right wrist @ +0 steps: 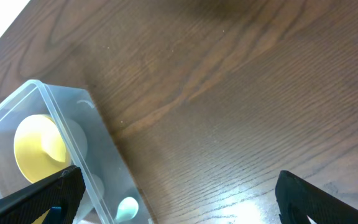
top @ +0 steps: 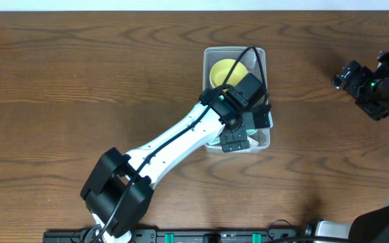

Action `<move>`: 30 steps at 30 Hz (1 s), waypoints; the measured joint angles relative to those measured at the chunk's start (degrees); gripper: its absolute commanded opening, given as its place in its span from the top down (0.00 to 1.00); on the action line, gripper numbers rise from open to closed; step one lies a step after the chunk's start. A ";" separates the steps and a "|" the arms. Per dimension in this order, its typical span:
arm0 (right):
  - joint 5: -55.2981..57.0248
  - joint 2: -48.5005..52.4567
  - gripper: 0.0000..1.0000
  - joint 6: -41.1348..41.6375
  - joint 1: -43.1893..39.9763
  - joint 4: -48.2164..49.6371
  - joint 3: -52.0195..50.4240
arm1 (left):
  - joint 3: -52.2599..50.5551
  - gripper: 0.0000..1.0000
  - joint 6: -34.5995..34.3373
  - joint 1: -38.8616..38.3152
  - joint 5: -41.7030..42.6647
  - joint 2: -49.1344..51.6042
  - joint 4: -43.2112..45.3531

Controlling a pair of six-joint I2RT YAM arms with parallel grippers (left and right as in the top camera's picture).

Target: Pack container

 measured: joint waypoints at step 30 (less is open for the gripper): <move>0.00 0.00 0.01 0.00 0.00 -0.02 0.00 | 3.69 0.02 -19.04 7.26 -13.64 -44.72 -17.57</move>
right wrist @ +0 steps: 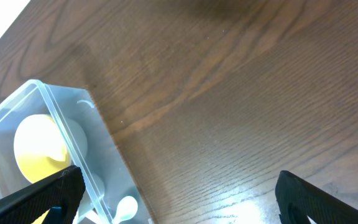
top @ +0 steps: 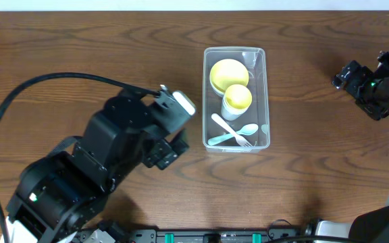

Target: Pack container

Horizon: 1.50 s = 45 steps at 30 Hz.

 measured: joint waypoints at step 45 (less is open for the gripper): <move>-0.02 0.02 0.01 0.02 0.00 -0.02 -0.02 | -81.50 0.02 -7.63 35.52 11.26 -60.65 29.68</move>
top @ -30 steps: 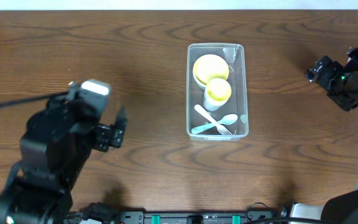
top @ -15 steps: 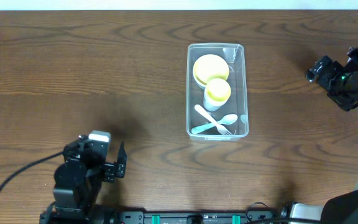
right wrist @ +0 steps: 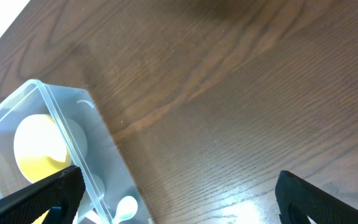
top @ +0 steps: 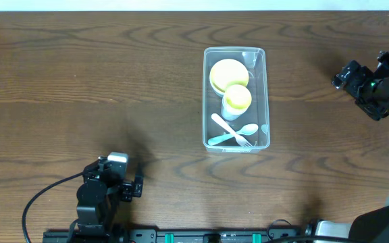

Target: Pack container

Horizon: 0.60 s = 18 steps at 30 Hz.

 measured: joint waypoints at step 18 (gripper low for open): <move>0.00 0.00 0.01 0.00 0.00 0.02 0.00 | -1.70 0.02 0.00 0.00 0.07 -1.62 0.09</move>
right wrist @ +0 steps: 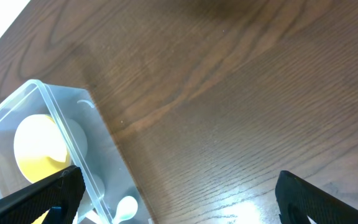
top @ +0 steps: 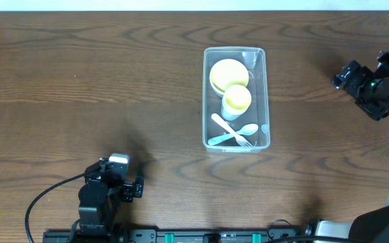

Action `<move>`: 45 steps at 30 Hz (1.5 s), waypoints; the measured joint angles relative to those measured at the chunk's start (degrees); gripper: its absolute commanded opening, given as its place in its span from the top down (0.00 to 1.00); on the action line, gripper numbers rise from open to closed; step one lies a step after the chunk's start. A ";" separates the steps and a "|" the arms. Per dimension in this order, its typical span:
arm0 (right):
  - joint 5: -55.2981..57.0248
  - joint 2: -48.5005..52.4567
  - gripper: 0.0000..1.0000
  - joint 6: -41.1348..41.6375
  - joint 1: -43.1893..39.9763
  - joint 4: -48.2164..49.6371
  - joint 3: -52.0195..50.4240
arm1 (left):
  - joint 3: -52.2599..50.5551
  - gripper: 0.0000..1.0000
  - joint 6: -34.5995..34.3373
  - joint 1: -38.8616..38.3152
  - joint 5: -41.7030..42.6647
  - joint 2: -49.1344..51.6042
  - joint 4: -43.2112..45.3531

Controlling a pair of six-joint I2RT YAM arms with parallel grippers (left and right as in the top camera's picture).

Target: Pack container

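Observation:
A clear plastic container (top: 235, 98) stands right of the table's middle. Inside lie a yellow bowl (top: 228, 73), a yellow cup (top: 237, 100), and a white fork crossed with a pale teal spoon (top: 232, 135). The right wrist view shows the container (right wrist: 73, 149) at lower left, with the bowl (right wrist: 39, 146) and the spoon's end (right wrist: 126, 208). My right gripper (right wrist: 179, 205) is open over bare wood, its fingertips (right wrist: 48, 196) wide apart and empty. My left gripper (top: 117, 165) is folded back at the front left, far from the container; its jaws are too small to read.
My right arm (top: 377, 84) hovers near the right edge, well right of the container. A black cable (top: 46, 202) loops by the left arm's base. A rail with green fittings (top: 194, 236) runs along the front edge.
My left arm first reached across the table with its gripper over the container's near end, hiding the cutlery. Then it was drawn back to the left, and the bowl, cup, fork and spoon showed inside. After that it sat folded at the front left. The right arm never moved.

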 measured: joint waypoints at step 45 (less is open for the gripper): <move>-2.73 -55.28 0.01 -26.93 0.68 37.00 -49.59 | 0.00 0.02 0.00 0.00 0.22 0.00 0.07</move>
